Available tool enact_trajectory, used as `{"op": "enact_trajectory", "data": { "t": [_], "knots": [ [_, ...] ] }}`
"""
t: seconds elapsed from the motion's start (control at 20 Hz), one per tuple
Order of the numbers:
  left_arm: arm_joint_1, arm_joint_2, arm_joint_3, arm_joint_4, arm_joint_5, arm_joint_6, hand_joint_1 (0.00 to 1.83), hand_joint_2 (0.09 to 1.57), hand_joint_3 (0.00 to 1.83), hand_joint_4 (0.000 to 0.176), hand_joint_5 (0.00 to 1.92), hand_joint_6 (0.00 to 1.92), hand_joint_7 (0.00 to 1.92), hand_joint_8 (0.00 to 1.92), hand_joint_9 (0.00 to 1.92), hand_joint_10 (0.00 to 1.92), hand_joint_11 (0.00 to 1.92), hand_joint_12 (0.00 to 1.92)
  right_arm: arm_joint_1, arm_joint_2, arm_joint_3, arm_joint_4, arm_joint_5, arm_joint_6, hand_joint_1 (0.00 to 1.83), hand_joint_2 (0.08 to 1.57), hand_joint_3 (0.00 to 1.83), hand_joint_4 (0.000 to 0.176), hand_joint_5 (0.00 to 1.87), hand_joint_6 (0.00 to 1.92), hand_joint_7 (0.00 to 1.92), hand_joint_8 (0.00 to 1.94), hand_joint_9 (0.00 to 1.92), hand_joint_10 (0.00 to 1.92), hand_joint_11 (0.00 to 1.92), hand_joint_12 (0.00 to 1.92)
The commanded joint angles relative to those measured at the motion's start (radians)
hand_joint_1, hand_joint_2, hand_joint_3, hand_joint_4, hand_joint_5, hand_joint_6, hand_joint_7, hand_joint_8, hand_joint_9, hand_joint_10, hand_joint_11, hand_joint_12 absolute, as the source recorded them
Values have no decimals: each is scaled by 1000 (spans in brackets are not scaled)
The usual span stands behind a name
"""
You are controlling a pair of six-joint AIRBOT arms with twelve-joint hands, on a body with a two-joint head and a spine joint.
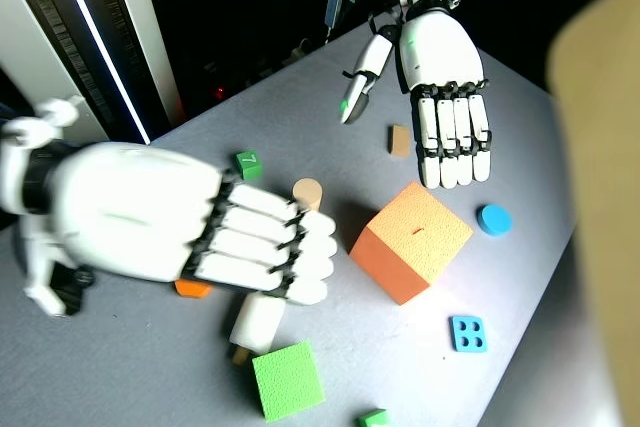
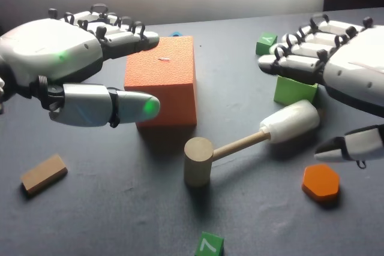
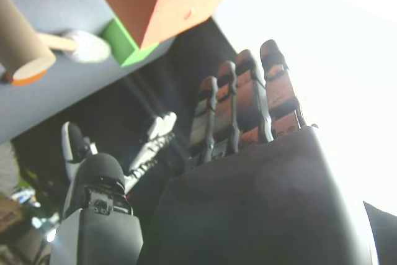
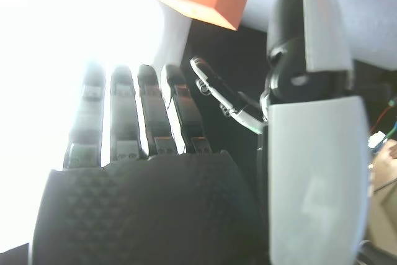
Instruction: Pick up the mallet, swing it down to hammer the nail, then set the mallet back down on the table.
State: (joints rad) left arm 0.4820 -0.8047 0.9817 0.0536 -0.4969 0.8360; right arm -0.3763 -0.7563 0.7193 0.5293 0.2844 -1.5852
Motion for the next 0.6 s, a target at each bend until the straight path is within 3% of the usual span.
{"op": "enact_trajectory", "data": {
  "t": [0.0, 0.05, 0.1, 0.15, 0.2, 0.25, 0.4, 0.45, 0.5, 0.55],
  "knots": [
    [-25, 15, 1, 15, -94, -19, 0, 1216, 0, 0, 474, 14, 612, 26, 573, 45, 200, 460, 29, 21, -3, 13, 58, 3, 940, 931, 6, 0, 383, 93, 433, 138, 409, 187, 0, 1043],
    [-44, 20, 3, 49, -72, -45, 0, 1214, 0, 0, 333, 1055, 529, 740, 447, 823, 64, 1373, 50, 48, -5, 50, 16, 3, 839, 953, 0, 0, 200, 973, 133, 1299, 148, 1369, 0, 1566],
    [-60, 23, 4, 64, -61, -51, 0, 1214, 0, 0, 333, 1055, 529, 740, 447, 823, 64, 1373, 62, 65, -6, 70, -7, 3, 839, 953, 0, 0, 200, 973, 133, 1299, 148, 1369, 0, 1566],
    [-75, 26, 2, 67, -58, -51, 68, 1239, 2, 0, 137, 1850, 174, 1785, 205, 1818, 151, 1876, 72, 87, -8, 80, -24, 4, 775, 979, 5, 0, 30, 1732, 6, 1879, 34, 1866, 0, 1885],
    [-85, 31, -1, 70, -56, -51, 52, 1243, 2, 0, 142, 1907, 121, 1894, 190, 1900, 224, 1912, 74, 96, -9, 80, -24, 4, 747, 988, 5, 0, 26, 1883, 3, 1929, 50, 1910, 0, 1914],
    [-91, 34, -4, 72, -52, -51, 23, 1254, 3, 0, 323, 1906, 323, 1916, 320, 1917, 347, 1919, 75, 100, -9, 80, -24, 3, 798, 950, 0, 0, 161, 1913, 93, 1939, 156, 1919, 148, 1920],
    [-110, 50, -20, 72, -46, -51, 17, 1258, 3, 0, 372, 1901, 374, 1920, 357, 1920, 386, 1921, 69, 103, -9, 80, -23, -8, 811, 940, 0, 0, 202, 1919, 120, 1941, 189, 1921, 195, 1921],
    [-115, 55, -26, 72, -45, -51, 113, 1259, 0, 0, 1118, 1917, 1148, 1921, 1069, 1921, 983, 1921, 65, 103, -8, 80, -17, -11, 728, 956, 0, 0, 516, 1921, 479, 1941, 528, 1921, 637, 1921],
    [-121, 58, -31, 72, -44, -55, 113, 1259, 0, 0, 1118, 1917, 1148, 1921, 1069, 1921, 983, 1921, 63, 102, -8, 80, -10, -11, 728, 956, 0, 0, 516, 1921, 479, 1941, 528, 1921, 637, 1921],
    [-124, 61, -36, 72, -44, -55, 154, 1250, 0, 0, 1419, 1921, 1528, 1921, 1568, 1921, 1530, 1921, 66, 100, -8, 80, -2, -11, 444, 1022, 6, 0, 1518, 1921, 1572, 1941, 1578, 1921, 1583, 1921]
  ]
}}
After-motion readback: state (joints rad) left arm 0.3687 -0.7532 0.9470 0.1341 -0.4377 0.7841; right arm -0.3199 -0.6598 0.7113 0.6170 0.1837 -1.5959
